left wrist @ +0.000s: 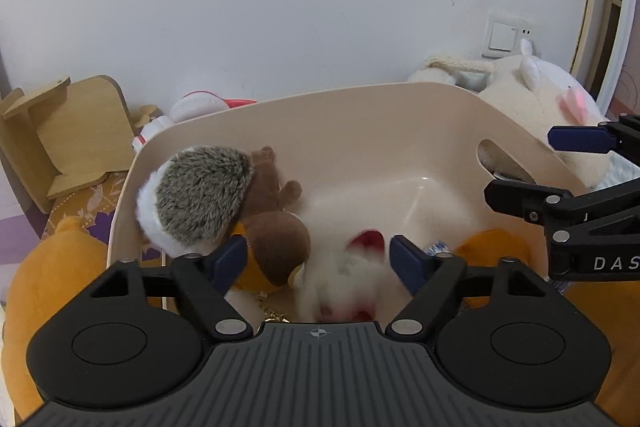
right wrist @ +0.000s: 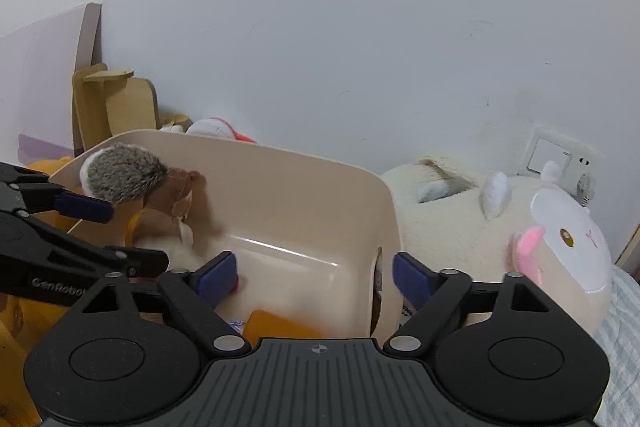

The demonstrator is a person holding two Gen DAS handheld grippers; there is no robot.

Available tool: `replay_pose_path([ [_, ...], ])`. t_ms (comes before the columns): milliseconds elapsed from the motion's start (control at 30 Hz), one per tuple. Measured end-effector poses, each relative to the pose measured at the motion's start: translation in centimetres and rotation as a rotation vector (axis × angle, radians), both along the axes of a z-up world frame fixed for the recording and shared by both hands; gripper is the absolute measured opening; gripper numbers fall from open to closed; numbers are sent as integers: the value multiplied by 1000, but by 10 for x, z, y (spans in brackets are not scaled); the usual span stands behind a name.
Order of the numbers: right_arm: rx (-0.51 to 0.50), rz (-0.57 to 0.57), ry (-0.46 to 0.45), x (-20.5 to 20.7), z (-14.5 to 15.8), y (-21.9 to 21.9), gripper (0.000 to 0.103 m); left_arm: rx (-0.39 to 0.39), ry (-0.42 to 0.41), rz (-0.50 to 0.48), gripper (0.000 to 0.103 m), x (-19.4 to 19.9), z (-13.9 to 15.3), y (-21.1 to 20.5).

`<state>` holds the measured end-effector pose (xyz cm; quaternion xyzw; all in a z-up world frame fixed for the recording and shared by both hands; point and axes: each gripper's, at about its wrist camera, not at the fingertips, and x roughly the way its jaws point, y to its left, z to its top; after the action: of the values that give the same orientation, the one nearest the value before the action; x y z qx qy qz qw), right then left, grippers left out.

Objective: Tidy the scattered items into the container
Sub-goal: 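Open left tool to drop the plush while right tool drops the bottle into container, then withdraw both tools from the container back toward the remaining items on the table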

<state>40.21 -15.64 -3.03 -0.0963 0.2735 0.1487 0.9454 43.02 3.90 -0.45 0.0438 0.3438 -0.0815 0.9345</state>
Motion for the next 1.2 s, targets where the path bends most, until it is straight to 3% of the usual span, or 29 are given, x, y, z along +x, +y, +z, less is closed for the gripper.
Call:
replay_pose_path([
  [100, 19, -12, -11, -2, 4, -5, 103, -9, 11, 7, 84, -3, 3, 0],
  [500, 0, -15, -62, -40, 26, -12, 103, -54, 24, 25, 86, -39, 18, 4],
  [900, 30, -31, -122, -104, 47, -34, 103, -86, -49, 47, 87, -111, 46, 22],
  [1200, 34, -37, -130, -154, 36, -53, 103, -131, -26, 79, 87, -162, 30, 33],
])
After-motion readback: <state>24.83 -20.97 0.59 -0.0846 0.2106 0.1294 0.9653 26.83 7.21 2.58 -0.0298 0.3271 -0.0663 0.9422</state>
